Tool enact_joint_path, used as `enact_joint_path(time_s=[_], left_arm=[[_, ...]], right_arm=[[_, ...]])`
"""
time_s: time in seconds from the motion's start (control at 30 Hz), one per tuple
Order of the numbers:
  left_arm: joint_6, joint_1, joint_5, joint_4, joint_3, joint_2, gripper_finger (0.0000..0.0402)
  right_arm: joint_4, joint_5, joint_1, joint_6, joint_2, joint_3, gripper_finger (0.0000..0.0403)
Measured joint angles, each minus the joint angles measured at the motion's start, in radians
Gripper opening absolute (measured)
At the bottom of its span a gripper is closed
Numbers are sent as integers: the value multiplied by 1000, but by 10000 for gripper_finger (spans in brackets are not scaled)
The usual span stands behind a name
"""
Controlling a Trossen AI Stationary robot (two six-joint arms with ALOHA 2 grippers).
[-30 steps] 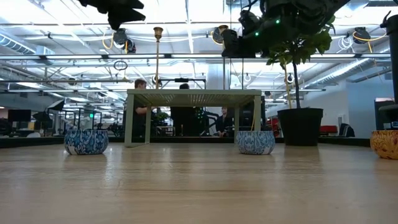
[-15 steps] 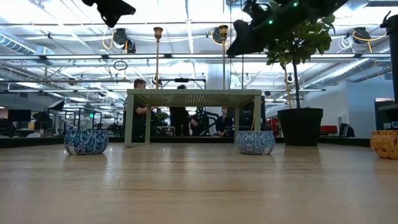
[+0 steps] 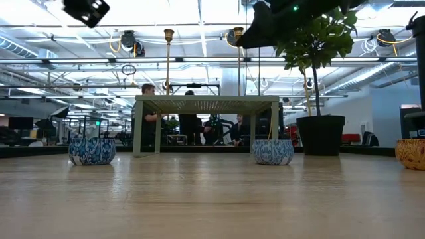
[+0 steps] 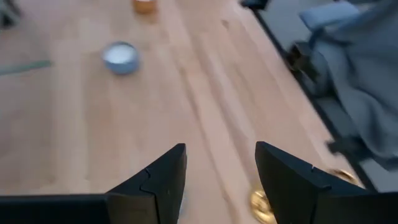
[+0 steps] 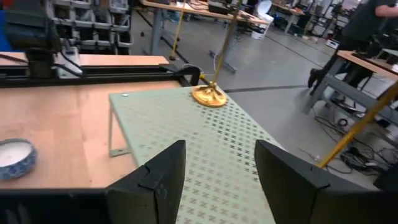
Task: Pick & Place candle stick holders
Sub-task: Put the gold candle holder on the shelf
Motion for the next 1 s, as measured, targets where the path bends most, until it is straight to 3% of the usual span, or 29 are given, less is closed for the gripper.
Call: enact_joint_path(time_s=[0.17, 0.4, 0.63, 1.0], left_arm=[[-118, -112, -18, -44, 0, 0, 200], [-209, -264, -209, -26, -17, -1, 200], [-392, -423, -378, 26, -158, -52, 200], [-594, -559, -400, 181, -335, -140, 200]], right_arm=[[0, 0, 31, -8, 0, 0, 183], [2, 0, 54, -1, 0, 0, 179], [2, -1, 64, -7, 0, 0, 178], [2, -3, 64, -7, 0, 0, 172]])
